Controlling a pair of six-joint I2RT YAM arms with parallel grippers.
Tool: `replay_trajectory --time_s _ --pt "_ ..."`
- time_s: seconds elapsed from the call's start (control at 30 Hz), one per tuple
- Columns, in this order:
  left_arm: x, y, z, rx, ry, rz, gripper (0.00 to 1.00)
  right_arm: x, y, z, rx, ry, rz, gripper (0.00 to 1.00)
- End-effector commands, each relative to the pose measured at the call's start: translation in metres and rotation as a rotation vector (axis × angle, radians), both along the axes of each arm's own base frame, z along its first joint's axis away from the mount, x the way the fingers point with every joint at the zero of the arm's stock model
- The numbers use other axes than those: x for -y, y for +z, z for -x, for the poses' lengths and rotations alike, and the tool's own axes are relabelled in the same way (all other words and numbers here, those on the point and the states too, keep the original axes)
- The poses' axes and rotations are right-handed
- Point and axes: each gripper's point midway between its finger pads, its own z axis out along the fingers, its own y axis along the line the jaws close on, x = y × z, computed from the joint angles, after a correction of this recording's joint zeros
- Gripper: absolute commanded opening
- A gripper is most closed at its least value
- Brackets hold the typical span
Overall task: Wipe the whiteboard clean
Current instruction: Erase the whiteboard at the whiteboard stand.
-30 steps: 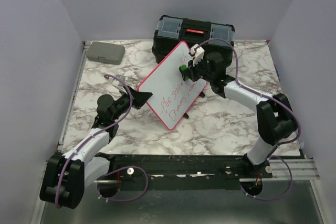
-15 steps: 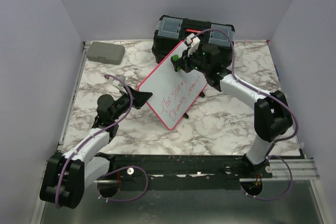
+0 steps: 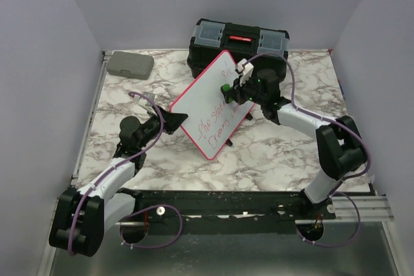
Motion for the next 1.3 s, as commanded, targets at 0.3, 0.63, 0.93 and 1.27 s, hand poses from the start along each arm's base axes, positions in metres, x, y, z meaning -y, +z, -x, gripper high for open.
replay_trajectory --time_s 0.3,0.63,0.93,1.27 --pt "0.024 -0.010 0.037 0.045 -0.232 -0.072 0.00 -0.044 0.052 -0.026 0.048 0.006 -0.044 0.01" --pt "0.024 -0.010 0.038 0.051 -0.235 -0.077 0.00 0.016 -0.023 -0.041 -0.055 -0.103 0.078 0.01" --pt "0.025 -0.011 0.036 0.046 -0.240 -0.074 0.00 -0.031 -0.017 0.022 -0.074 0.101 0.008 0.01" --pt "0.024 -0.011 0.037 0.045 -0.236 -0.076 0.00 -0.029 0.045 -0.037 0.015 -0.065 -0.043 0.01"
